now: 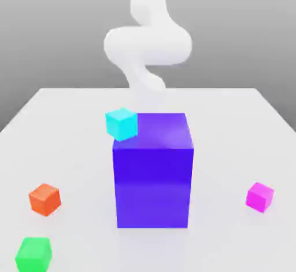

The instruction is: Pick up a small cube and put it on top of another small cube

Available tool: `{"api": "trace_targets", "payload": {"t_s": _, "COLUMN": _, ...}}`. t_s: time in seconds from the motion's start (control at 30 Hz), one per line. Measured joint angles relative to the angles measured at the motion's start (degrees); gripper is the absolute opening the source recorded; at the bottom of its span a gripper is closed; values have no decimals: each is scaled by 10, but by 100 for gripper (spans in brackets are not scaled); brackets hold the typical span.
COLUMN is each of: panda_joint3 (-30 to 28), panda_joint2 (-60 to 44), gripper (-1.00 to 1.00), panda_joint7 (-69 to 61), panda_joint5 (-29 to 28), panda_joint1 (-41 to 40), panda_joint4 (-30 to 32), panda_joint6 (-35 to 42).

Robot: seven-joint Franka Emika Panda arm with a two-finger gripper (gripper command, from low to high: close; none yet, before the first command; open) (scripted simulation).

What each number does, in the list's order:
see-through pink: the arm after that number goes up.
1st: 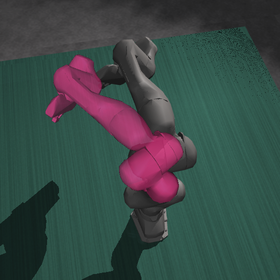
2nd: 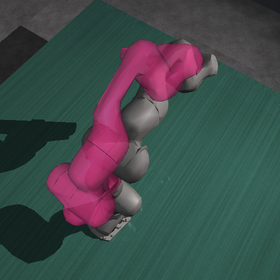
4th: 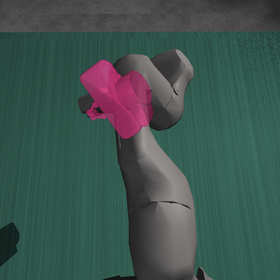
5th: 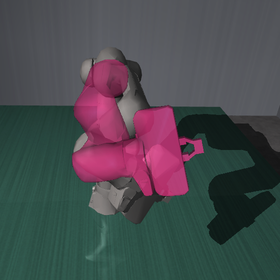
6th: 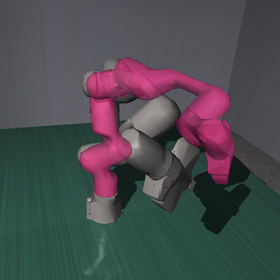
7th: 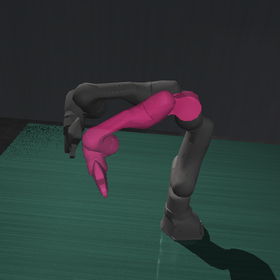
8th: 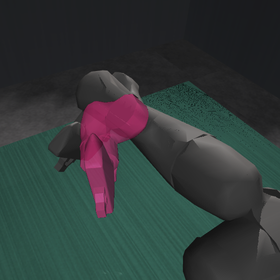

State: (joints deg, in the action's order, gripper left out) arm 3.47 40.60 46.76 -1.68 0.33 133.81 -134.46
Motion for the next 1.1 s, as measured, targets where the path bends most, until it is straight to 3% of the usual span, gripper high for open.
{"api": "trace_targets", "payload": {"t_s": 0.53, "panda_joint3": 185, "panda_joint2": -338, "gripper": 0, "panda_joint7": 64, "panda_joint5": -114, "panda_joint1": 57, "panda_joint4": 130, "panda_joint6": -171}}
{"api": "trace_targets", "payload": {"t_s": 0.77, "panda_joint3": 234, "panda_joint2": -473, "gripper": 0, "panda_joint7": 53, "panda_joint5": -110, "panda_joint1": 126, "panda_joint4": 189, "panda_joint6": -250}}
{"api": "trace_targets", "payload": {"t_s": 0.9, "panda_joint3": 205, "panda_joint2": -533, "gripper": 0, "panda_joint7": 89, "panda_joint5": -158, "panda_joint1": 156, "panda_joint4": 184, "panda_joint6": -291}}
{"api": "trace_targets", "payload": {"t_s": 1.07, "panda_joint3": 117, "panda_joint2": -603, "gripper": 0, "panda_joint7": 148, "panda_joint5": -235, "panda_joint1": 228, "panda_joint4": 166, "panda_joint6": -342}}
{"api": "trace_targets", "payload": {"t_s": 1.1, "panda_joint3": 101, "panda_joint2": -614, "gripper": -100, "panda_joint7": 156, "panda_joint5": -246, "panda_joint1": 241, "panda_joint4": 164, "panda_joint6": -351}}
